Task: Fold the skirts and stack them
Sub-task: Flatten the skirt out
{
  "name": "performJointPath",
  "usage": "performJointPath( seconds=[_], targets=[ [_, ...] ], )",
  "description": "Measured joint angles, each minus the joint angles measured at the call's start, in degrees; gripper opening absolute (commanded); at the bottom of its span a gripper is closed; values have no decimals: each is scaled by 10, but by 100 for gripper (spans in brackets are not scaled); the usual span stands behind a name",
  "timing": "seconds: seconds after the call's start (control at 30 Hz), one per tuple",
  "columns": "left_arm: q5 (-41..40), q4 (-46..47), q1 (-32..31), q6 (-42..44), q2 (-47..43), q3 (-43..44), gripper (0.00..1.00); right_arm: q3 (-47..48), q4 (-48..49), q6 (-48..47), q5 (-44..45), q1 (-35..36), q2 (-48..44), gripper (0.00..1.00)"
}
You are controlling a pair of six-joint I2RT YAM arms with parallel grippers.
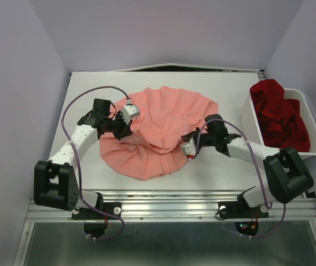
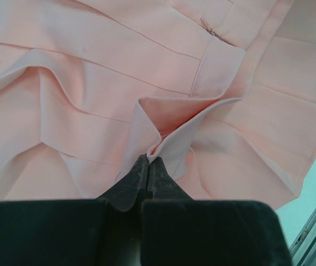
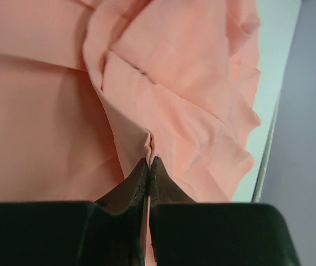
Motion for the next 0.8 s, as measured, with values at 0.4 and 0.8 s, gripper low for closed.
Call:
performJointPath(
  seconds=[0.4, 0.8],
  targets=[
    [-7, 32, 97, -97, -115, 83, 0, 194, 24, 408, 121, -16, -70, 1],
    [-87, 180, 92, -206, -216, 183, 0, 441, 16, 622, 244, -22, -72, 1]
  ],
)
